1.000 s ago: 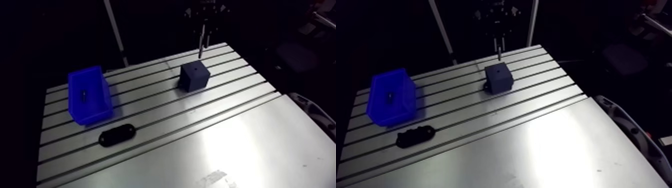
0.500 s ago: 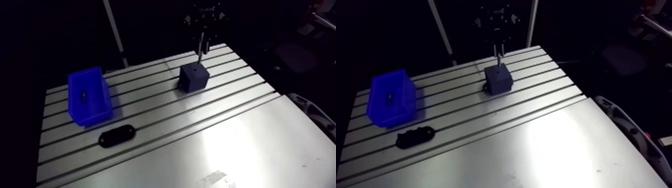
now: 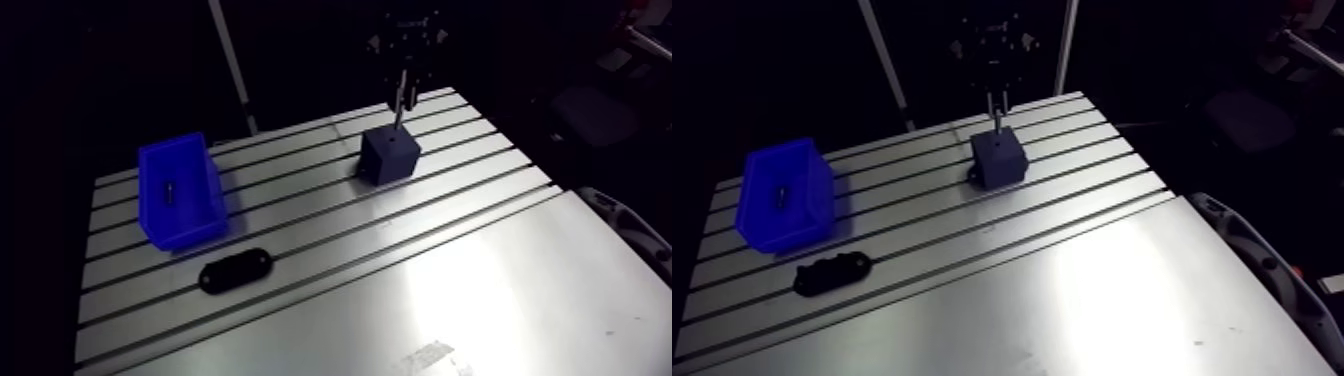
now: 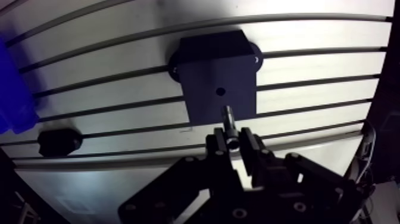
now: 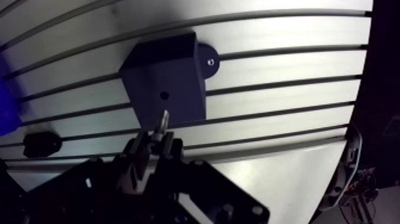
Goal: Pick up the M10 bolt and insert it into the hole until fully seated.
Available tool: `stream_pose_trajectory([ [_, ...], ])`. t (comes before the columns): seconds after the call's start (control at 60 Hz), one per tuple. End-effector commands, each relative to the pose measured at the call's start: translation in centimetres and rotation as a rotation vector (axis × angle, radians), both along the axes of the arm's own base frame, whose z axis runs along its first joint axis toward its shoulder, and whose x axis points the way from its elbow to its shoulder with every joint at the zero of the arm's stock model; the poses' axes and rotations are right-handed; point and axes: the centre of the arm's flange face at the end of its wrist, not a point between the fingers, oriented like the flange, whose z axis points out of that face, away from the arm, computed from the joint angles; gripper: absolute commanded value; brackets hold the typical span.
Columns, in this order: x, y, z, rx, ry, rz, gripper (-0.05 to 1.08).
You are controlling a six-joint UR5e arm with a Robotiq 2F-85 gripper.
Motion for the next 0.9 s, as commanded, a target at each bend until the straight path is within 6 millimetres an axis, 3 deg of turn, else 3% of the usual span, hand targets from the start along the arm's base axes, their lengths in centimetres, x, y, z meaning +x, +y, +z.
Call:
stream_pose_trajectory([
  [0.017,-0.08,-0.02,-0.09,0.0,0.001,0.0,1.08],
  [0.9,-0.42,0.27,-0.95,-0.006,0.005,-0.002,1.08],
])
